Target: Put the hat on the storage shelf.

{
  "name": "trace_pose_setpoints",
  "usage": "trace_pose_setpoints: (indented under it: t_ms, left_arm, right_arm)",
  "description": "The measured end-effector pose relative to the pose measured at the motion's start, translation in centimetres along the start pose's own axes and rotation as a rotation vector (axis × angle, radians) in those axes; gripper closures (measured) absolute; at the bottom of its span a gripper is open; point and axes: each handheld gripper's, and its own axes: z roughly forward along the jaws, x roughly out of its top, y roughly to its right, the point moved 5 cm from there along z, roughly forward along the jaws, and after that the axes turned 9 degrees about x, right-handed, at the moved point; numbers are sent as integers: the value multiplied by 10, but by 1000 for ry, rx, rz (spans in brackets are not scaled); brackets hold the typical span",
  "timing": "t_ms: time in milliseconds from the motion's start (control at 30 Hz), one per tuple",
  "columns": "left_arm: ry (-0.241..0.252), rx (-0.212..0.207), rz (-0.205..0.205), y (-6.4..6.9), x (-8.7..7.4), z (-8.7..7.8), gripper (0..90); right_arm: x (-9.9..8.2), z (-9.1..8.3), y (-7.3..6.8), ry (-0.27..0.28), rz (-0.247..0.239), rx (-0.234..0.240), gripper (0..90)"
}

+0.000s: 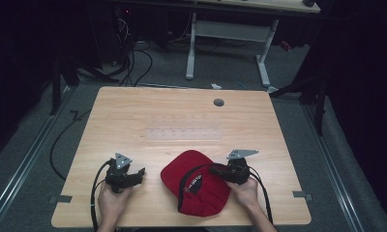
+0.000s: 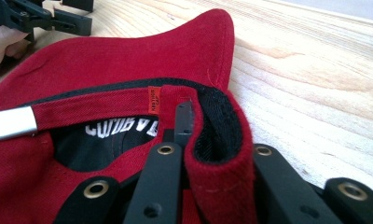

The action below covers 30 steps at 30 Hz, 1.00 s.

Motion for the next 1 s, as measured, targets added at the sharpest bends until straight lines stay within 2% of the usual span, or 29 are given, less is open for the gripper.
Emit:
trace_pose_setpoints:
  t_ms: [133,400,500,667,867,1000]
  left_arm:
    - [0,3,0,0,0,1,279]
    - [3,9,-2,0,0,1,276]
    - [3,9,-2,1,1,2,275]
    - [-2,3,0,2,0,2,252]
    - [-7,7,7,3,0,4,219]
    - [-8,7,8,3,0,4,219]
  right_arm:
    - [1,-1,-1,3,5,17,822]
    - [4,-6,-3,9,45,44,828]
    - [12,-12,-5,-10,27,33,828]
    - [24,-20,-9,7,14,26,828]
    - [28,-24,-8,24,28,22,829]
    - [35,-31,-6,56,37,-5,829]
